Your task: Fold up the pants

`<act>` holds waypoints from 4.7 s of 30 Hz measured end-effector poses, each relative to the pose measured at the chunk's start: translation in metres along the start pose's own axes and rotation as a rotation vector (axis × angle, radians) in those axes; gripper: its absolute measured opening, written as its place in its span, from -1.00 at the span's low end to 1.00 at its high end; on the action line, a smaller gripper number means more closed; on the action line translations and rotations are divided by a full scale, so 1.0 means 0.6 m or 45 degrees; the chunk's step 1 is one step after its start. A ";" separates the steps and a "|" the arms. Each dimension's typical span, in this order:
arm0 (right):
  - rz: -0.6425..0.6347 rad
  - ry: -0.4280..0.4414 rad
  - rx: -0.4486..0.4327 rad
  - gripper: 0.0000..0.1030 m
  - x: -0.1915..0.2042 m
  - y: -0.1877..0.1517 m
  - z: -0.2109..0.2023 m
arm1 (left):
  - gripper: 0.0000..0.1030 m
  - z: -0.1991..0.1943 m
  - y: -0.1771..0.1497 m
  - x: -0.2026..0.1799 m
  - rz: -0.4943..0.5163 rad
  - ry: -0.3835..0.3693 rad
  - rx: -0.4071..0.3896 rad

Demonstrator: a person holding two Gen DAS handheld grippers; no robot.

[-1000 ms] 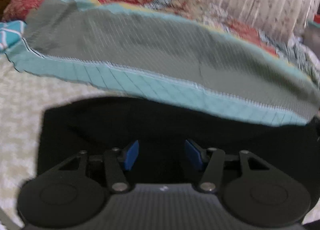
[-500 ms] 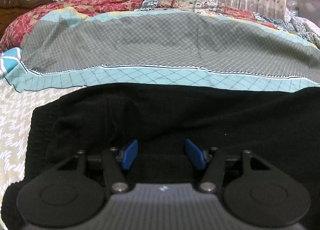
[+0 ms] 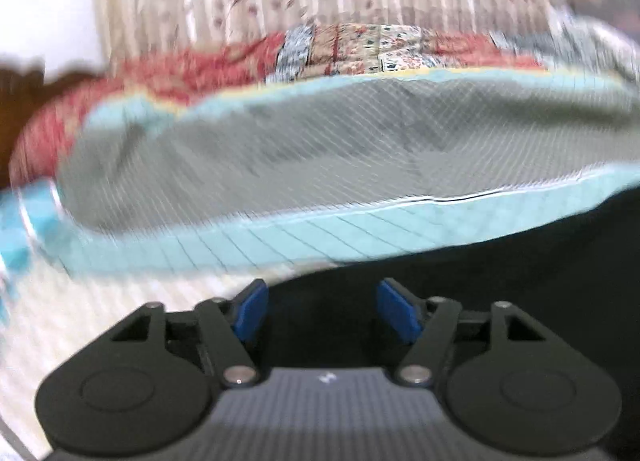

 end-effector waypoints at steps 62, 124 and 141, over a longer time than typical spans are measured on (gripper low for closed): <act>0.304 0.338 -0.390 -0.17 0.000 -0.329 -0.479 | 0.63 -0.233 -0.267 0.261 -0.987 -0.399 0.519; 0.201 0.334 -0.015 -0.84 0.119 -0.386 -0.172 | -0.43 -0.256 -0.266 0.003 -0.463 -0.445 0.618; 0.447 0.399 -0.418 -0.14 -0.019 -0.444 -0.392 | -0.24 -0.301 -0.185 -0.027 -0.449 -0.501 0.568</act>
Point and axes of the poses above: each gripper's, at about its wrist camera, not at the fingertips, and z roughly the way its jaws point, x to its left, y to its top, the point moved 10 cm from there along z, roughly the way its jaws point, and after that the axes turned 15 degrees about y, right-handed, at the moved point
